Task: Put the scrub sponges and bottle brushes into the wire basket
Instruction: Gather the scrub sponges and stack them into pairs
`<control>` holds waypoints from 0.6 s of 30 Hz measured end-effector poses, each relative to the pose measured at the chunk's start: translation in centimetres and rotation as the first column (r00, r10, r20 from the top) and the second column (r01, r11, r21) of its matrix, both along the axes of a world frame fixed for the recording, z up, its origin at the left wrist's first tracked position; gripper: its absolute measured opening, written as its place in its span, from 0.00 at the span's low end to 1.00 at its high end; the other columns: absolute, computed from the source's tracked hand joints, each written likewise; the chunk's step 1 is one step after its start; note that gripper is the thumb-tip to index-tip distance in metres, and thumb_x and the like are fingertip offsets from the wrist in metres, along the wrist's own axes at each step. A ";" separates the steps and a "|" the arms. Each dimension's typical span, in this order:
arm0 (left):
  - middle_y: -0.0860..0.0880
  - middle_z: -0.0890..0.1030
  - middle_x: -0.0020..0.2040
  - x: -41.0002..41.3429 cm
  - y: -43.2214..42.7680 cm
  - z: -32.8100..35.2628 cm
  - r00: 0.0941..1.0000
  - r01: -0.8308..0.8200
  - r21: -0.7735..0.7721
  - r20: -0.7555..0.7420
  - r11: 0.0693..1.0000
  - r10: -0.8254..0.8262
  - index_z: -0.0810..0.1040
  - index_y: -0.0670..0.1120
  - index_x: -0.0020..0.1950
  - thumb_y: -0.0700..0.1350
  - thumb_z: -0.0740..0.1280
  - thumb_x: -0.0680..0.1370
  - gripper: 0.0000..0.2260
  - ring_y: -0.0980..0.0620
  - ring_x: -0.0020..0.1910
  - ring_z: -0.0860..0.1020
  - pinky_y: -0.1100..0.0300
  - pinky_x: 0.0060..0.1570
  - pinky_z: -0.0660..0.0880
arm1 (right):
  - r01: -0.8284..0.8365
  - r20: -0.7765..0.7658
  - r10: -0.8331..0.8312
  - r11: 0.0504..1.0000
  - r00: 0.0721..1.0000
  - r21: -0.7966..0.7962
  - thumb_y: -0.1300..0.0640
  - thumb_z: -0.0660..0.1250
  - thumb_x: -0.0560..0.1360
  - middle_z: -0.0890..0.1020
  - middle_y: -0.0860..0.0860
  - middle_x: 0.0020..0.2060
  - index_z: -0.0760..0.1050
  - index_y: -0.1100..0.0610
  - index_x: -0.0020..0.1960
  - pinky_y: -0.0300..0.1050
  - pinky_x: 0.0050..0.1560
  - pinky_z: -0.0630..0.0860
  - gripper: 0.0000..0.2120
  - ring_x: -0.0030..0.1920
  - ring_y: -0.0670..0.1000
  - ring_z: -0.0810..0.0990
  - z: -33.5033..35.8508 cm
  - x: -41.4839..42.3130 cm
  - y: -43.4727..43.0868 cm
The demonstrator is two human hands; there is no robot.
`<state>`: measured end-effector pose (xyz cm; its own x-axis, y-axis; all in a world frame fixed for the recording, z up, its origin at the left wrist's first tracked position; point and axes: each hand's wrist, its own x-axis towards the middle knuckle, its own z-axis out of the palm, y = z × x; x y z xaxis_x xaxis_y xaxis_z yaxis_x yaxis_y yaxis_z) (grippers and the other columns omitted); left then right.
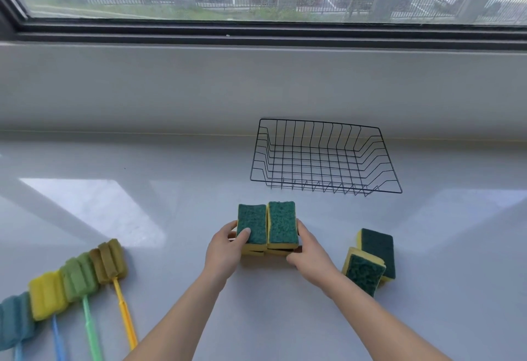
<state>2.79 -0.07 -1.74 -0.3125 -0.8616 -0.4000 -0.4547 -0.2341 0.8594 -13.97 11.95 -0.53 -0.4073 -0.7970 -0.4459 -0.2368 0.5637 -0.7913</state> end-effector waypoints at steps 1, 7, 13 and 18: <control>0.51 0.80 0.54 0.0 0.0 0.0 1.000 -0.006 0.006 -0.005 1.000 0.006 0.75 0.55 0.66 0.56 0.67 0.77 0.18 0.53 0.54 0.78 0.53 0.54 0.76 | 0.011 -0.021 -0.011 1.000 1.000 0.028 0.63 0.62 0.75 0.65 0.48 0.76 0.51 0.37 0.79 0.43 0.43 0.77 0.39 0.58 0.51 0.77 -0.1 -0.1 0.1; 0.51 0.75 0.61 0.5 0.8 0.6 0.998 -0.058 -0.023 -0.005 0.998 0.058 0.70 0.56 0.71 0.57 0.67 0.77 0.23 0.52 0.61 0.74 0.54 0.58 0.71 | 0.053 -0.068 -0.052 0.998 0.996 0.017 0.61 0.60 0.79 0.60 0.44 0.78 0.50 0.45 0.81 0.33 0.37 0.74 0.35 0.68 0.47 0.72 0.5 -0.1 1.9; 0.55 0.74 0.55 0.8 3.9 1.5 1.000 -0.006 -0.418 0.021 0.909 0.016 0.75 0.53 0.65 0.43 0.69 0.75 0.19 0.55 0.56 0.74 0.54 0.54 0.74 | 0.162 -0.268 -0.219 0.962 0.938 -0.218 0.62 0.67 0.76 0.79 0.39 0.58 0.77 0.47 0.64 0.36 0.50 0.76 0.19 0.54 0.34 0.76 3.9 -2.2 6.0; 0.51 0.75 0.49 -0.2 5.6 1.9 0.983 0.121 -0.687 0.183 0.716 0.009 0.80 0.48 0.59 0.36 0.71 0.71 0.18 0.49 0.49 0.74 0.49 0.50 0.74 | 0.143 -0.617 -0.173 0.985 0.768 -0.097 0.55 0.71 0.74 0.79 0.43 0.55 0.79 0.50 0.64 0.43 0.54 0.70 0.18 0.58 0.51 0.72 4.4 -5.5 10.3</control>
